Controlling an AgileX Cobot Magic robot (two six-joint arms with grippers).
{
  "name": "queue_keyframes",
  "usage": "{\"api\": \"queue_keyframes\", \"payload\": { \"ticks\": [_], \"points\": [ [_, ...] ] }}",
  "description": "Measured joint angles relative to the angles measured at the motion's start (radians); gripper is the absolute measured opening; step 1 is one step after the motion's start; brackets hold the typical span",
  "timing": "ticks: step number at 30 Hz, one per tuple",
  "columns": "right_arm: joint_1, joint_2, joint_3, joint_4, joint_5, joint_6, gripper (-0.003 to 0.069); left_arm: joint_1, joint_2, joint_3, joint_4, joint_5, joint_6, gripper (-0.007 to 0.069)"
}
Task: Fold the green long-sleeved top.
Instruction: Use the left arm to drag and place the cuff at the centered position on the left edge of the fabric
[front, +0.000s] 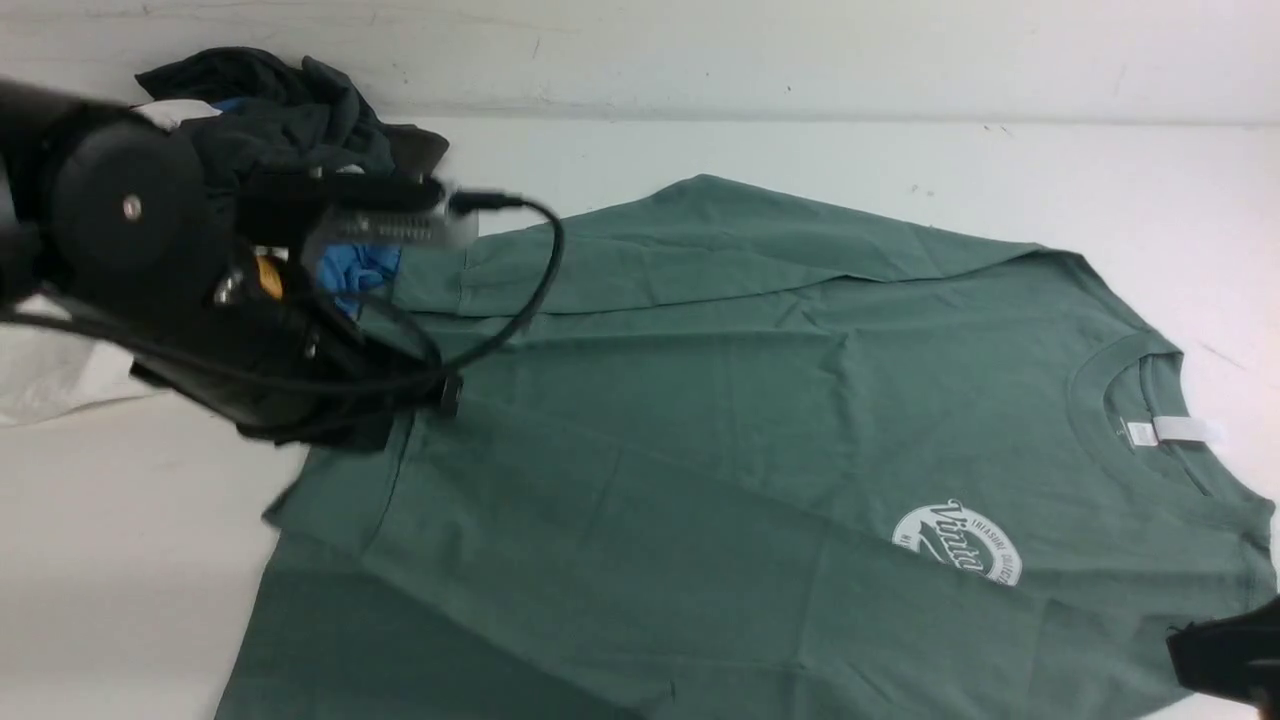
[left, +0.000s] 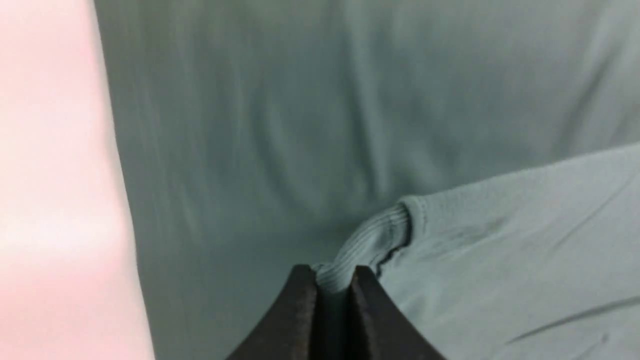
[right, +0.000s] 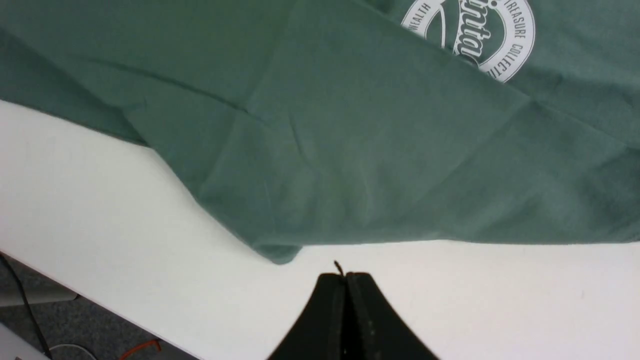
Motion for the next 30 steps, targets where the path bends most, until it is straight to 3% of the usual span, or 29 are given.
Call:
{"api": "queue_keyframes", "payload": {
  "ticks": [8,17,30],
  "points": [
    [0.000,0.000,0.002,0.006,-0.006,0.000,-0.0013,0.000,0.149,-0.244,0.169,-0.005,-0.006,0.0040],
    [0.000,0.000,0.004,0.037,-0.008,0.000,-0.0013,0.000,0.358,-0.256,0.306,-0.085,-0.085,0.0040],
    [0.000,0.000,0.004,0.036,-0.006,-0.014,-0.0013,0.000,0.446,-0.257,0.443,-0.155,-0.141,0.0057]
  ]
}}
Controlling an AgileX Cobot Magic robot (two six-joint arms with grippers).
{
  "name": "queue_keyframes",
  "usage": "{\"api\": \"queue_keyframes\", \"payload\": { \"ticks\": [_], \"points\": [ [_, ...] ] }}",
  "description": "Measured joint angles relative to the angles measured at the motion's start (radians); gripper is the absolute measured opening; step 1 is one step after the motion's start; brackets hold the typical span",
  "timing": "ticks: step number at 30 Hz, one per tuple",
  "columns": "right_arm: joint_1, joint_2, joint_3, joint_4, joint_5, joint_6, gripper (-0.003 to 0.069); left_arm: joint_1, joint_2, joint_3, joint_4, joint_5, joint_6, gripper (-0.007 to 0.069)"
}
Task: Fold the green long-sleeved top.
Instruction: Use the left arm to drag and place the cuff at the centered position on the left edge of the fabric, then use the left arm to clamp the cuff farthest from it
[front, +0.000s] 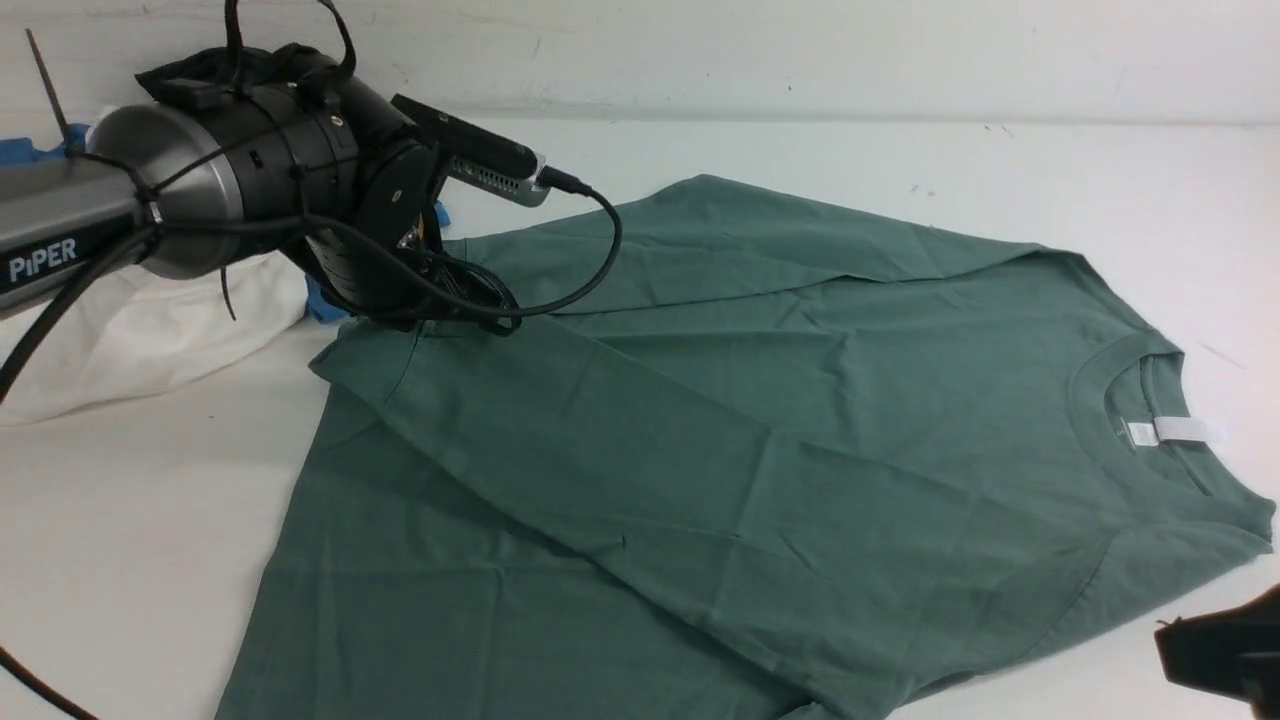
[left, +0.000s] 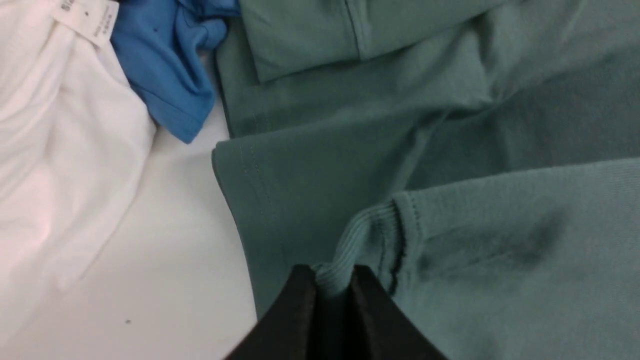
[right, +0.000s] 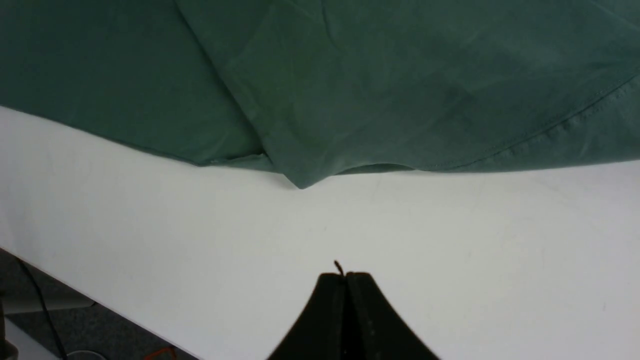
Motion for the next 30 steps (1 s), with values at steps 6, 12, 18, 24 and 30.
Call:
{"api": "queue_keyframes", "payload": {
  "ticks": [6,12,18,24,30],
  "points": [
    [0.000,0.002,-0.004,-0.046,0.024,0.018,-0.0010,0.009,0.014,-0.002,0.002,-0.003,-0.019,0.0150],
    [0.005,0.060,-0.077,-0.145,0.088,0.099,-0.0010,0.040,0.014,-0.041,-0.005,0.027,-0.065,0.0347],
    [0.132,0.176,-0.143,-0.184,0.076,0.135,-0.0010,0.040,0.014,-0.114,-0.022,0.150,-0.068,0.0353],
    [0.332,0.394,-0.230,-0.320,-0.022,0.258,-0.0010,0.040,-0.037,-0.148,-0.132,0.343,-0.001,0.0036],
    [0.437,0.637,-0.312,-0.418,-0.132,0.318,-0.0010,0.040,-0.245,0.037,-0.243,0.333,0.002,-0.0004]
  ]
}}
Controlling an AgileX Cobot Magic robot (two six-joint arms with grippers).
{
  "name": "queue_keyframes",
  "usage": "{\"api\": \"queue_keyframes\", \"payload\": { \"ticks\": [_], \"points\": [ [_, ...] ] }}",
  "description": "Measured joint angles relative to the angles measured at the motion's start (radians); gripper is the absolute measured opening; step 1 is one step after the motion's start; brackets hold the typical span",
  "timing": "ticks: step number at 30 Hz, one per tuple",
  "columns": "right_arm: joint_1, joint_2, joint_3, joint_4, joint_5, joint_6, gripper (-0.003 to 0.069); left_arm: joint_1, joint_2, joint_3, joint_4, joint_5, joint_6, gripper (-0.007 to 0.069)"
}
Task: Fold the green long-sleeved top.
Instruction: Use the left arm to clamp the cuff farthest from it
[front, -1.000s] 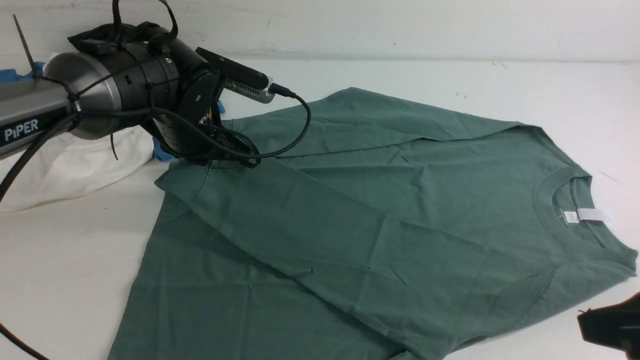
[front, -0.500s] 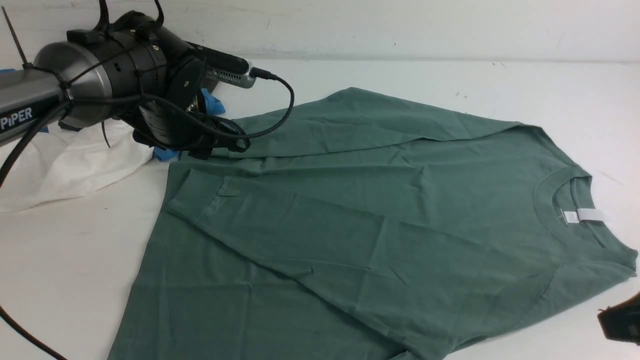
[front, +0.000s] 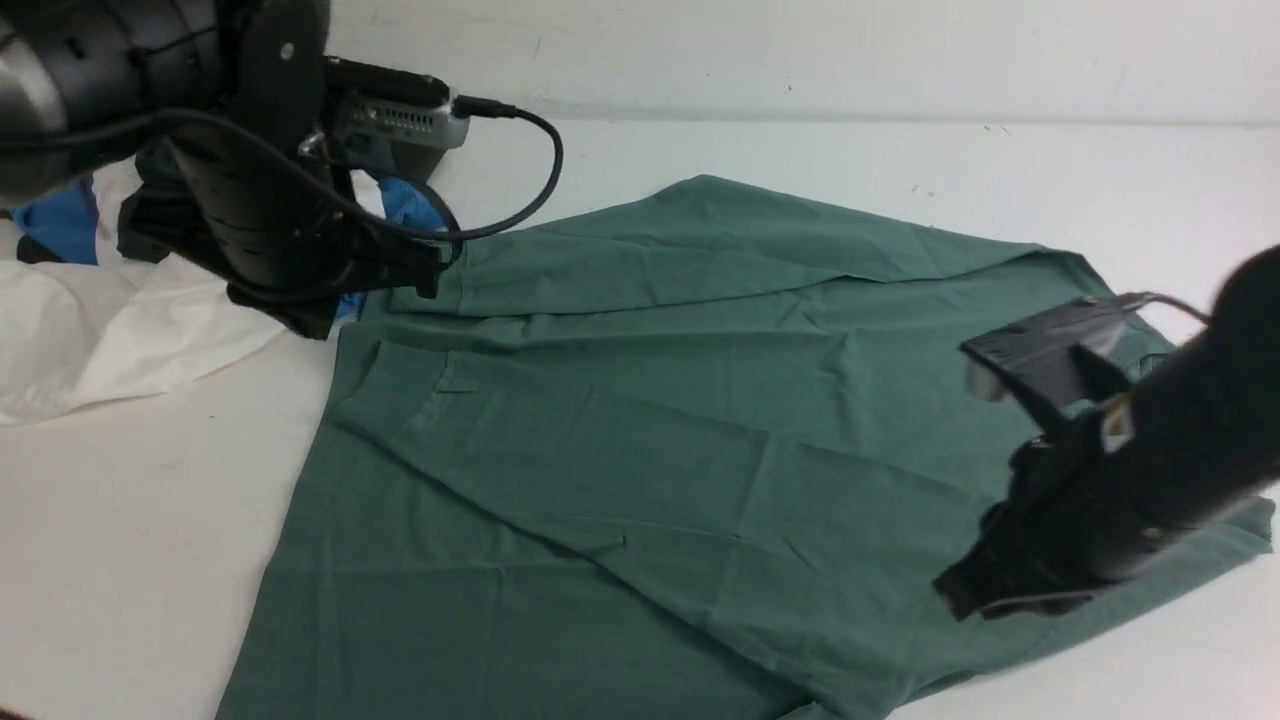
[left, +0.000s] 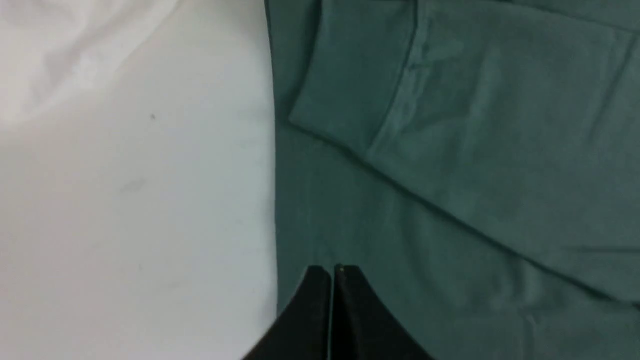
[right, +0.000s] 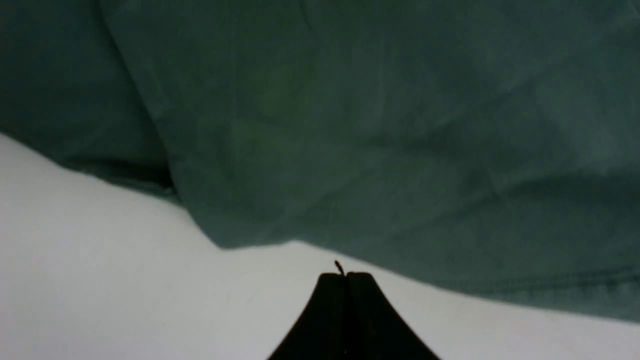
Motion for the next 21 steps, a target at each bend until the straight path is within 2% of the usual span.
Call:
{"api": "queue_keyframes", "payload": {
  "ticks": [8,14,21],
  "points": [
    [0.012,0.257,-0.061,0.001,-0.128,0.004,-0.0010,-0.001,-0.209,0.317,-0.133,-0.051,0.011,-0.0004],
    [0.012,0.341,-0.082,-0.001,-0.122,0.003,-0.0010,-0.001,-0.221,0.420,-0.165,-0.065,0.011,-0.0004],
    [0.012,0.312,-0.028,-0.008,-0.123,0.003,-0.0010,-0.001,-0.242,0.429,-0.170,-0.076,0.014,-0.0004]
  ]
}}
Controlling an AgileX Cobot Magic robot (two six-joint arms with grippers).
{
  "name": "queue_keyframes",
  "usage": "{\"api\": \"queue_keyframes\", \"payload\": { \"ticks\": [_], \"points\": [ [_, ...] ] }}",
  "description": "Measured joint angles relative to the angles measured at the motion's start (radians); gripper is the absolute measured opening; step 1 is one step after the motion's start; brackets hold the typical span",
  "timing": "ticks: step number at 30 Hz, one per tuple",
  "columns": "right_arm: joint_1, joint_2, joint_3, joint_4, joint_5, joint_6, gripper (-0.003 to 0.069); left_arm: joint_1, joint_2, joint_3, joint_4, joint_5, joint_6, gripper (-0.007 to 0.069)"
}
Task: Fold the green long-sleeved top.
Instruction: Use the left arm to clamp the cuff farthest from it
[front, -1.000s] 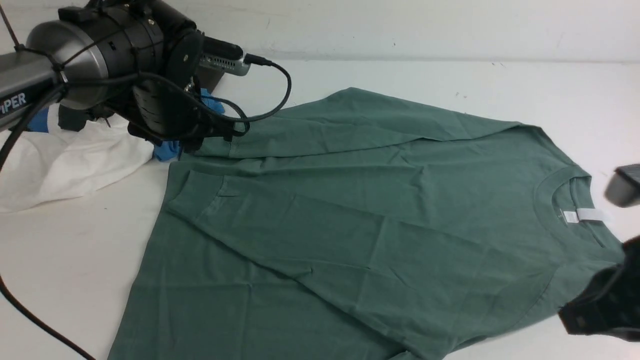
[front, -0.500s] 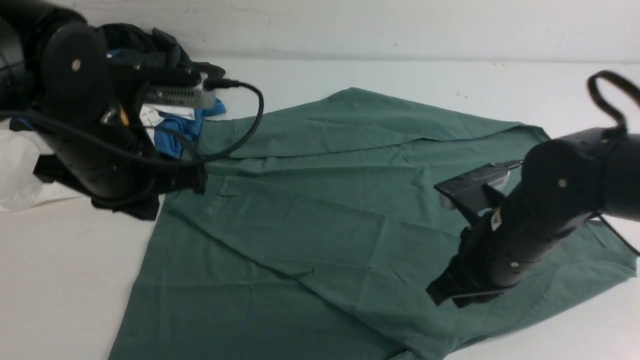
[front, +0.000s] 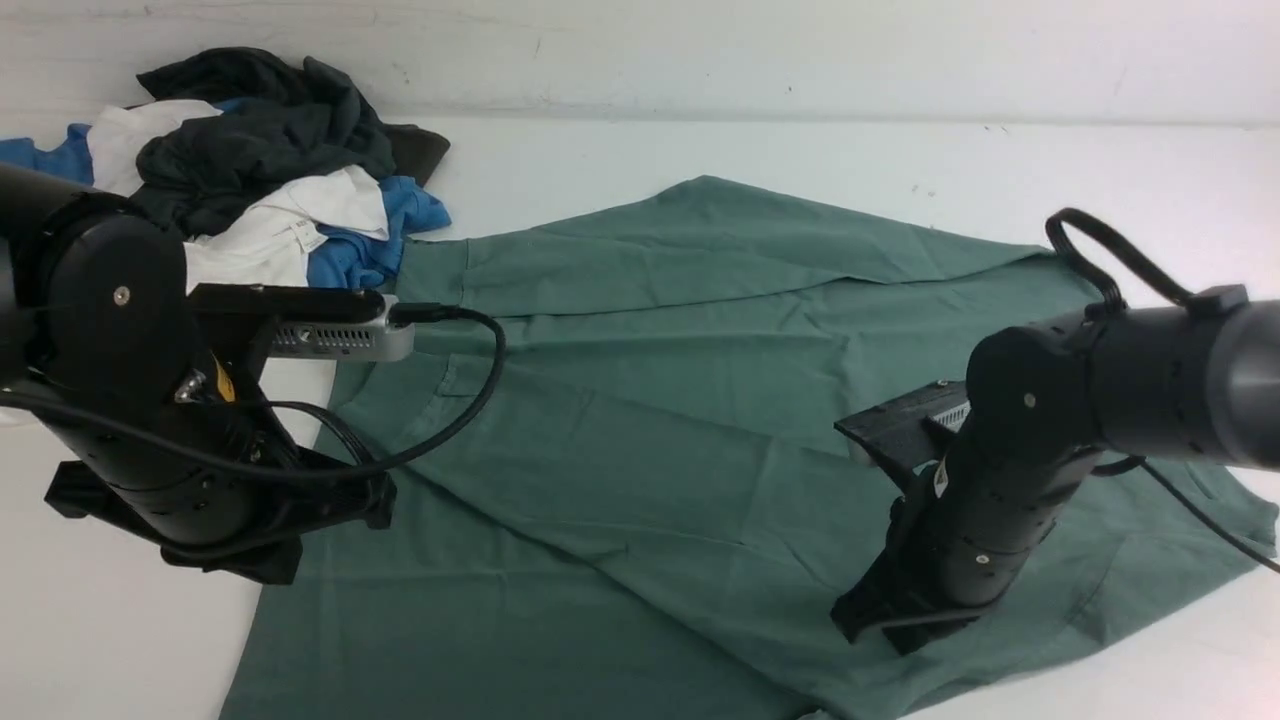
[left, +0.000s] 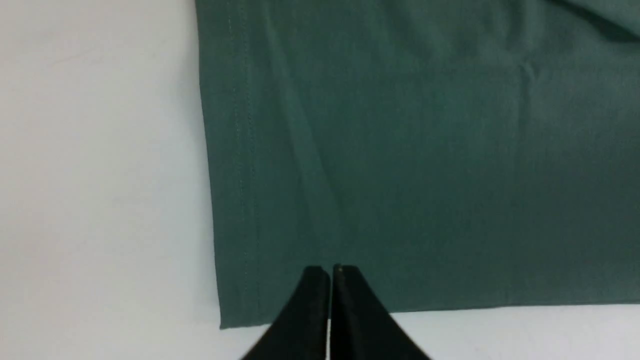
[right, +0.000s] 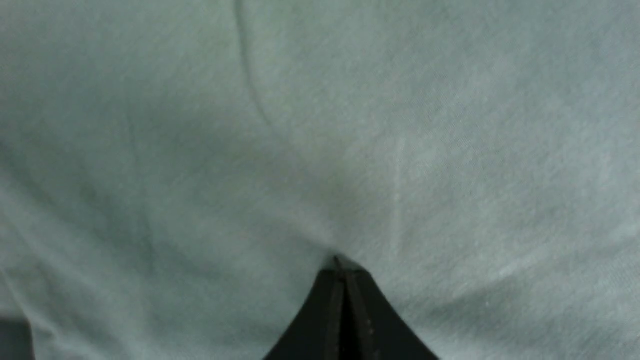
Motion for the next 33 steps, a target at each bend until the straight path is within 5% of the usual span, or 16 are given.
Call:
{"api": "queue_keyframes", "payload": {
  "ticks": [16,33],
  "points": [
    [0.000,-0.273,0.364,0.063,0.062,0.041,-0.0010,0.005,-0.030,-0.017,-0.008,-0.054,-0.007,-0.0004],
    [0.000,-0.576,0.300,0.055,0.226,0.101,-0.0010,0.068,0.462,-0.583,-0.023,-0.043,0.028,0.0011]
  ]
}}
